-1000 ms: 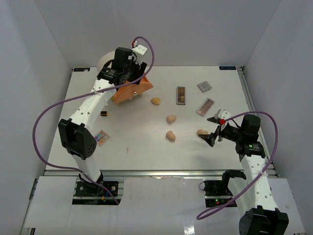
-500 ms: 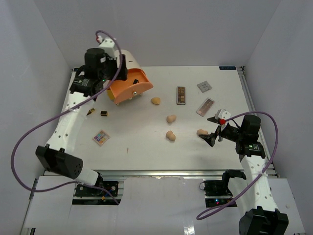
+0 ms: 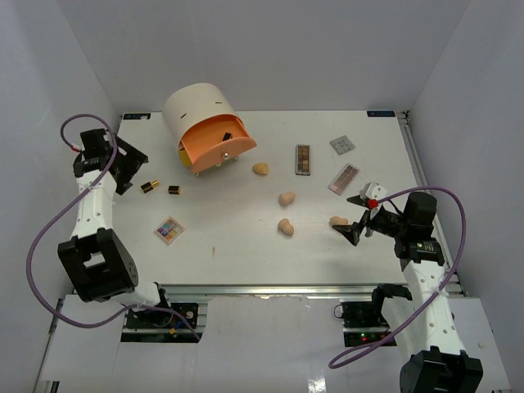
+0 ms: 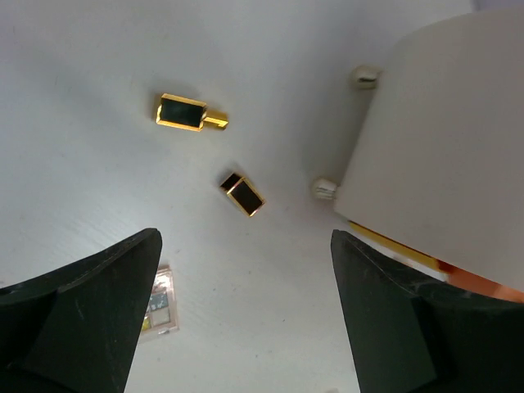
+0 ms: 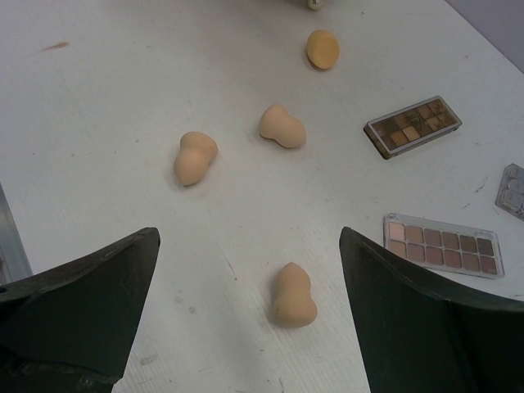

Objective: Organize the makeup

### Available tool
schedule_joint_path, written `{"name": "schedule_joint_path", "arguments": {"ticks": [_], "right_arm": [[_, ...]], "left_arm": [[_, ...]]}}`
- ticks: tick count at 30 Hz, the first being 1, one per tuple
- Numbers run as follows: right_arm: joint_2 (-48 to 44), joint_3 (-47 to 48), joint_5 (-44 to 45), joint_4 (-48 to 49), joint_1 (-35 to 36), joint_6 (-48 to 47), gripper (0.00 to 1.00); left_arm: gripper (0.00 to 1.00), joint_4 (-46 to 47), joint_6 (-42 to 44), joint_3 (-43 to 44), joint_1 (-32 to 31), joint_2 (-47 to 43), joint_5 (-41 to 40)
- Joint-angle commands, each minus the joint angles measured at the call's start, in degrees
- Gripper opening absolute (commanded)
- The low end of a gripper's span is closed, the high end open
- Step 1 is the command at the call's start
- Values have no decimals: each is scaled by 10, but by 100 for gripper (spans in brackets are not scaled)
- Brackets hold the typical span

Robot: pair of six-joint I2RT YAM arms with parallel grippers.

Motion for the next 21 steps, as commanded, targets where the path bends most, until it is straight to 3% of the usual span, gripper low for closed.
{"name": "schedule_joint_path", "arguments": {"ticks": [1, 21], "right_arm": [[-7, 7, -8, 8, 3, 4, 97], [-9, 8, -9, 7, 4, 4, 97]], "left_arm": [[95, -12, -44, -20, 10, 1, 8], [93, 26, 2, -41, 11, 59, -1]]}}
